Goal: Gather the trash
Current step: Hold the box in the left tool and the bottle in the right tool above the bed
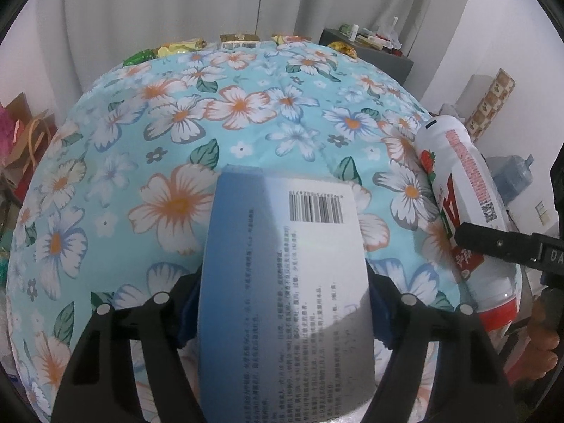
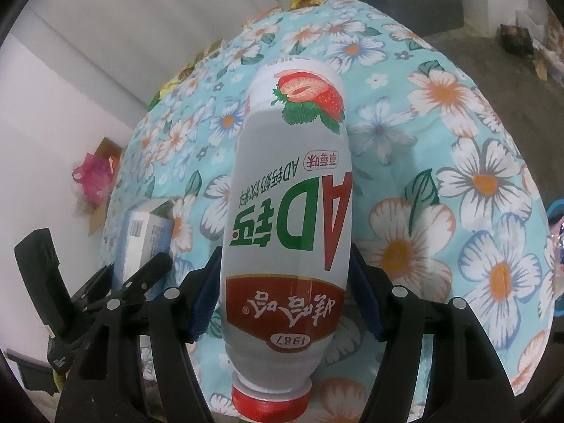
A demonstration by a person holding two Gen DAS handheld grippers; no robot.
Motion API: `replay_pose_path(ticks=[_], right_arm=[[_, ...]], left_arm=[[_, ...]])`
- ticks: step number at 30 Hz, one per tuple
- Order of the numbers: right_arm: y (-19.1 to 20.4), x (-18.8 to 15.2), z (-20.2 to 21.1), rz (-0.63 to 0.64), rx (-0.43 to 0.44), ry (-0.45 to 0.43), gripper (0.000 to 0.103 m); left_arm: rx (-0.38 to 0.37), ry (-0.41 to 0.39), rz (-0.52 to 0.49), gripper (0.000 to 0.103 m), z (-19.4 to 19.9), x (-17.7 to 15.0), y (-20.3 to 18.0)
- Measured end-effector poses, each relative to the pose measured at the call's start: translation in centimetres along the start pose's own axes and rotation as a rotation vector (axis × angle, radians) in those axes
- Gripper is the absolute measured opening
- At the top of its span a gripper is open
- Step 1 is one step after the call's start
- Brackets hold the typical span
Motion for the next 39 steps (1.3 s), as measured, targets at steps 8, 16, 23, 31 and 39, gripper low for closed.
replay_pose_path(ticks=[8,16,23,31,39], right_arm=[[-0.1,0.0,0.1,-0.001,0.002,-0.002,0.06],[-0.1,0.3,-0.2,-0.018,-0.007,-0.012,0.06],[0.3,0.4,0.1,-0.021,-0.019,-0.028,0.058],[0.2,0.2,0.5,-0.034,-0.017,-0.027,0.058],[0.7,0.3,0.4,-0.043,-0.005,-0.016,0.058]], left_arm=[[0.011,-0.006,-0.016,0.072,0.0,0.0,-0.1],[0.008,-0.014,-0.021,0.072,0.0,0.1,-0.1],[-0.003,-0.024,-0.021,0.071,0.3,0.0,-0.1],[-0.023,-0.035,-0.004,0.071,0.5,0.0,0.2],[-0.041,-0.057,0.036,0.07,1.4,0.2,1.1]])
Point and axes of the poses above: each gripper's, at about its wrist camera, not at the fingertips, and z roughly against the way its jaws point, y to its left, x to its top, the point moved 4 cm from there along -z, roughly the way its jaws point, and after that the axes turned 8 degrees about z, right-handed, at the moved point
